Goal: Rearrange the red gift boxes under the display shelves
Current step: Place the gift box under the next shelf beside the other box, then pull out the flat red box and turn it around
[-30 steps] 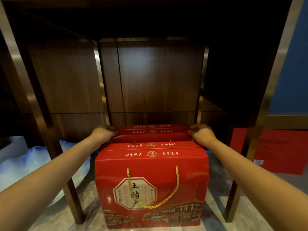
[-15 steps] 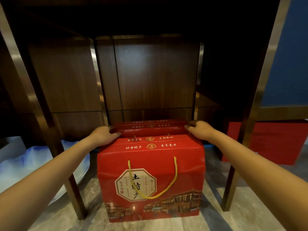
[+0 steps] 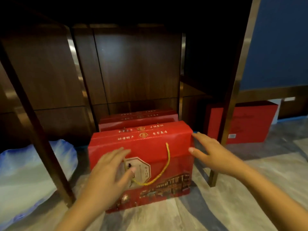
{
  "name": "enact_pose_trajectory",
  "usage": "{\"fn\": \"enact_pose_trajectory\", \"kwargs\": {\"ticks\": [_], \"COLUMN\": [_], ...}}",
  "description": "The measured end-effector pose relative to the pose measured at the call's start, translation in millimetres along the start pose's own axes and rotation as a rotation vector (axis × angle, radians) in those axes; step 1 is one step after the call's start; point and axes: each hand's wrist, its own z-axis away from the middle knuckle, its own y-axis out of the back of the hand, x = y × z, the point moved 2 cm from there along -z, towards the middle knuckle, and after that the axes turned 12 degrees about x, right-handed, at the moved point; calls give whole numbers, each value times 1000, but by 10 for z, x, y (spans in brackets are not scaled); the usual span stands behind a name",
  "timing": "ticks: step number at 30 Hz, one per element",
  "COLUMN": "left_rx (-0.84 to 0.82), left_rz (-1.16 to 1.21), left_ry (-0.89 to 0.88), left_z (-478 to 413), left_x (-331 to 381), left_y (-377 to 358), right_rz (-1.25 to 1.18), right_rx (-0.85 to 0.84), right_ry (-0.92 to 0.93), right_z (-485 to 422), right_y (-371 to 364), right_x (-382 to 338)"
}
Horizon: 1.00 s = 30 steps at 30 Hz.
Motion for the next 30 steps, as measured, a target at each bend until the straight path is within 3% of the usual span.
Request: {"fn": "enact_pose_trajectory", "kwargs": {"ticks": [4, 9, 12, 16, 23, 30], "left_rx": [-155, -582, -752, -911, -1051, -1048], "left_rz": [181, 267, 264, 198, 6, -215], "left_ry": [-2, 70, 40, -26, -288, -294], "left_z": [498, 954, 1117, 1093, 529, -105], "left_x": [141, 268, 373, 599, 1385, 2233], "left_y": [-513, -1213, -1465, -1787, -2344, -2925], "right_rz": [-25, 15, 9, 73, 264, 433], "right_rx": [-74, -428, -568, -619, -669, -752], "right_ry": [-95, -298, -337, -399, -390, -459], "right_z": [617, 1234, 1498, 1618, 1142, 337], "right_y": [-252, -498, -506, -446, -38, 404], "right_x": [249, 626, 818, 1178, 1790, 2564]}}
